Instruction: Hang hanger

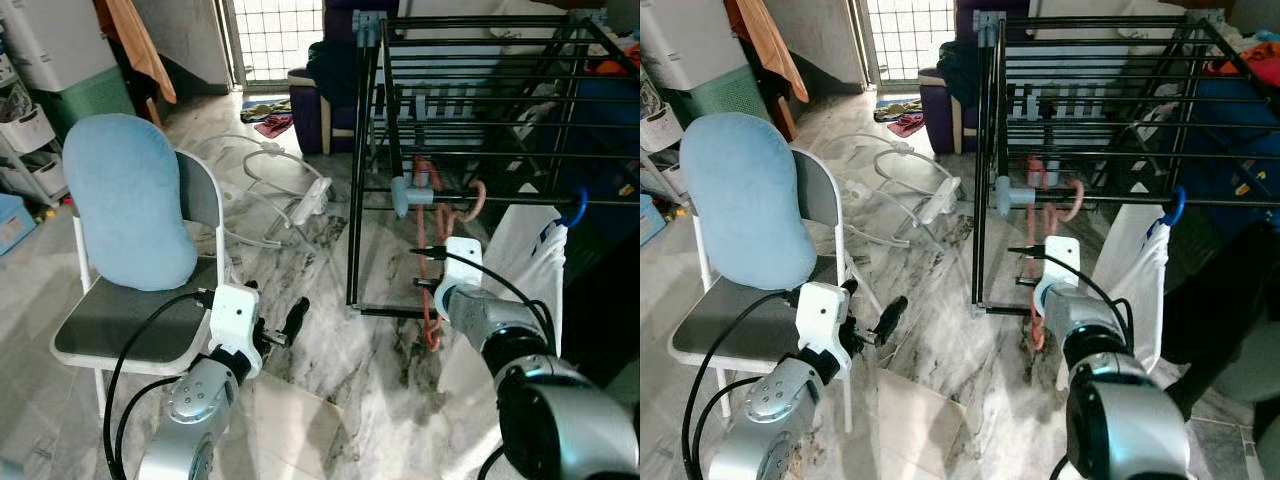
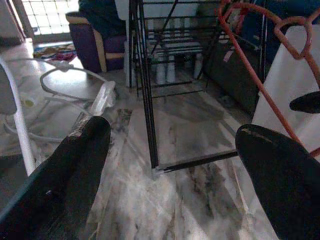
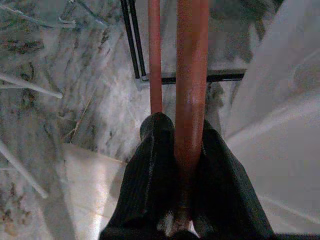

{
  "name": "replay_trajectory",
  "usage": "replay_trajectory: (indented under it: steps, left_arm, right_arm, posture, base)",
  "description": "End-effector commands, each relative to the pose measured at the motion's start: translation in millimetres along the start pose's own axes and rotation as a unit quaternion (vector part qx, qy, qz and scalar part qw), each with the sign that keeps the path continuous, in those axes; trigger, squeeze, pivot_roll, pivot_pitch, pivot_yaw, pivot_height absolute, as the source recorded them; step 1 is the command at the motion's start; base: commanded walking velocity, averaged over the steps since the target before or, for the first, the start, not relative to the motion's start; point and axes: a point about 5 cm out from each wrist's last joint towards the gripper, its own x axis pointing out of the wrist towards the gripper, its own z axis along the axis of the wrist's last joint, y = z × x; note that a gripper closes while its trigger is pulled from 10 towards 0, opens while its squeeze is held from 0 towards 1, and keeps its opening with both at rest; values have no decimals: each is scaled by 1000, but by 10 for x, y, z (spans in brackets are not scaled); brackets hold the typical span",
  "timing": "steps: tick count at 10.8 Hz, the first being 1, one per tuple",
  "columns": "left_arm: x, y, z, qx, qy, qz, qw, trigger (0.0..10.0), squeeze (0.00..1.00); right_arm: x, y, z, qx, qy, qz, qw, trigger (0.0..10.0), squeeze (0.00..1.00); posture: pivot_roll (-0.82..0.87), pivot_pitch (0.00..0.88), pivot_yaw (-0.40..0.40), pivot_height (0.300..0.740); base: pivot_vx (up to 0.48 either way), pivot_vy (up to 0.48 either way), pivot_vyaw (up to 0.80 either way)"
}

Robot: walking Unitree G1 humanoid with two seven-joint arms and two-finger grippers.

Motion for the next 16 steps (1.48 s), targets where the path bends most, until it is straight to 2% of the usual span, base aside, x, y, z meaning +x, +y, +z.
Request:
replay_trajectory:
  steps: [1, 3, 7, 10, 13, 16]
  left_arm:
    - [-21, 11, 13, 4, 2, 1, 1000, 10000, 0]
    - [-22, 5, 5, 5, 6, 1, 1000, 10000, 0]
    - [-20, 11, -9, 4, 15, -1, 1000, 10000, 0]
    - [-9, -46, 65, -15, -8, -24, 1000, 10000, 0]
    - [-15, -84, 79, -18, -15, -41, 999, 10000, 0]
    - [-11, -99, 72, -18, -14, -48, 999, 10000, 0]
  right_arm:
    - [-10, 31, 84, 9, -7, 6, 1000, 10000, 0]
    - [7, 37, 17, 19, 0, 16, 1000, 10000, 0]
    - [21, 58, -42, -24, -11, 15, 1000, 10000, 0]
    - [11, 45, 64, -102, -49, -1, 994, 10000, 0]
    - [6, -60, 98, -56, -38, -16, 998, 10000, 0]
    - [3, -102, 112, -56, -37, -21, 997, 10000, 0]
  posture:
    - [27, 0, 49, 740]
    - [28, 0, 50, 740]
    - [27, 0, 52, 740]
    - [27, 0, 54, 740]
    - [20, 0, 50, 740]
    - [18, 0, 50, 740]
  base:
    - [0, 0, 0]
    - [0, 0, 0]
    - [0, 0, 0]
    - [0, 0, 0]
    - [0, 0, 0]
    - [264, 0, 0]
